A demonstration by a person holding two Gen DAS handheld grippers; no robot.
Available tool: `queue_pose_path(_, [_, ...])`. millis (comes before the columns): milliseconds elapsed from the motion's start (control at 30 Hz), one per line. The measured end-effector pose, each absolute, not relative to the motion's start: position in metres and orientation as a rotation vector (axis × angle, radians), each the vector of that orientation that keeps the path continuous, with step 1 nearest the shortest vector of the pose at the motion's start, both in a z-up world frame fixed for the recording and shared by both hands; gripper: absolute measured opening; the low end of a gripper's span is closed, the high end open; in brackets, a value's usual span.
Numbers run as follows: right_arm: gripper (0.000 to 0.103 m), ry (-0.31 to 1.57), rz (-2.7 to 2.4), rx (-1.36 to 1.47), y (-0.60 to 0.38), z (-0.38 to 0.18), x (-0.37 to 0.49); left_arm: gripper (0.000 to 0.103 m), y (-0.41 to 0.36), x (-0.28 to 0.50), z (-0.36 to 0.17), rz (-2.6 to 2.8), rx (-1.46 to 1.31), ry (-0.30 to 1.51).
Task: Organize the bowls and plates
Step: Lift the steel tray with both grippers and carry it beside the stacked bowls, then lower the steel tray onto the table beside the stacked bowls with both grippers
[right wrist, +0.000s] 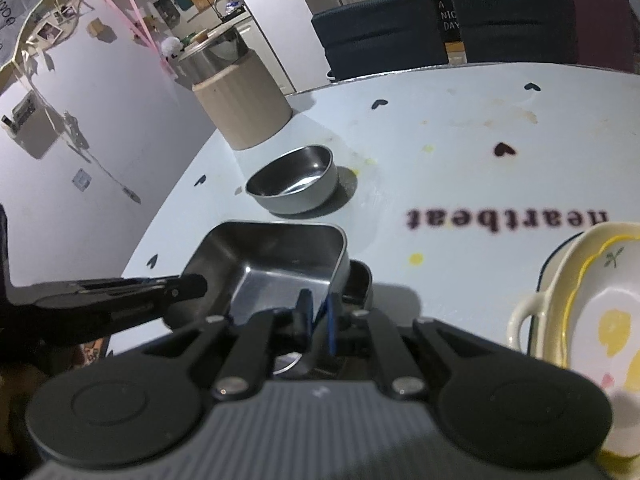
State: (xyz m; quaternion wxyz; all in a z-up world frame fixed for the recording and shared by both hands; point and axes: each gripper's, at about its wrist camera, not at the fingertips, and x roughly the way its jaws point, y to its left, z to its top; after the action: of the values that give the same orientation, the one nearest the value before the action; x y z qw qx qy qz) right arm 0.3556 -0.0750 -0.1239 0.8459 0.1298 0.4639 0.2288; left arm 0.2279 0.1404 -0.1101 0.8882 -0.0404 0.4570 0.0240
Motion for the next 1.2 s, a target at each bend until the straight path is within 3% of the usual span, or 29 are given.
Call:
queue_pose_path(600, [0.01,1.02,0.45,0.234,-0.063,-0.137,0.363,0.006,0.131,0.241,-0.127,0.032,-0.02,1.002])
queue_pose_path(1200, [0.011,0.984,0.467,0.018,-0.04,-0.141,0.358,0.004,0.128,0.238,-0.13,0.007,0.03,1.021])
